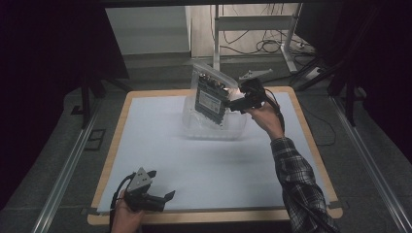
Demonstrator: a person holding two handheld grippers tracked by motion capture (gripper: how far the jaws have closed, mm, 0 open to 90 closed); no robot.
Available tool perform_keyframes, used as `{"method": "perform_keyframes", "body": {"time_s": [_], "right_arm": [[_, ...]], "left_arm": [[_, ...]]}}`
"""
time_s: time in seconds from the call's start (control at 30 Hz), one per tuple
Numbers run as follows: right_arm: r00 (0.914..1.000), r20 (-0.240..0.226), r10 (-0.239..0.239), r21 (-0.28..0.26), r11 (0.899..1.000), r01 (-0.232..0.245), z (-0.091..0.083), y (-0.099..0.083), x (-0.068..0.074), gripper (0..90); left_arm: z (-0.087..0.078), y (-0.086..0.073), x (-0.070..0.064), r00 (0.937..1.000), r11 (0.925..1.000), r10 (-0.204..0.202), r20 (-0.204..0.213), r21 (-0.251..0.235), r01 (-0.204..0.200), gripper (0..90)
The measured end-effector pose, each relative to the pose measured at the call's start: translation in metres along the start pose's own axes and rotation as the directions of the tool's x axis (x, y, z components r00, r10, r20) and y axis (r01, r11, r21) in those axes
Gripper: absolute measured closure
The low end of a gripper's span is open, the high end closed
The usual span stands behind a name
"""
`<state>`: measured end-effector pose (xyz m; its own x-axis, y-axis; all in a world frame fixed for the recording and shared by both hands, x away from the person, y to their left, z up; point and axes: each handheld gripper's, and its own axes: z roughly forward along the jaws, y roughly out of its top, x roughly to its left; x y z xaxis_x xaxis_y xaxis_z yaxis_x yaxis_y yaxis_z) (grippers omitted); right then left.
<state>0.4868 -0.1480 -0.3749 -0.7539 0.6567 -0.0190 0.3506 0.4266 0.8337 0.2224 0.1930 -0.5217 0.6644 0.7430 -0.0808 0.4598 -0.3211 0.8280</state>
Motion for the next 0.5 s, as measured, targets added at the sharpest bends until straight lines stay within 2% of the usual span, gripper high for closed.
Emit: {"method": "perform_keyframes", "body": {"time_s": [0.17, 0.5], "right_arm": [[1.0000, -0.004, 0.006, -0.005, 1.000, -0.006, -0.008, -0.006, 0.001, 5.0], [0.9999, -0.006, 0.013, 0.006, 1.000, -0.013, -0.025, -0.024, 0.003, 2.0]], "left_arm": [[0.000, 0.000, 0.000, 0.9999, 1.0000, -0.006, 0.009, -0.002, 0.006, 1.9], [0.002, 0.000, -0.002, 0.9996, 0.9997, 0.023, -0.017, 0.001, -0.023, 1.5]]}}
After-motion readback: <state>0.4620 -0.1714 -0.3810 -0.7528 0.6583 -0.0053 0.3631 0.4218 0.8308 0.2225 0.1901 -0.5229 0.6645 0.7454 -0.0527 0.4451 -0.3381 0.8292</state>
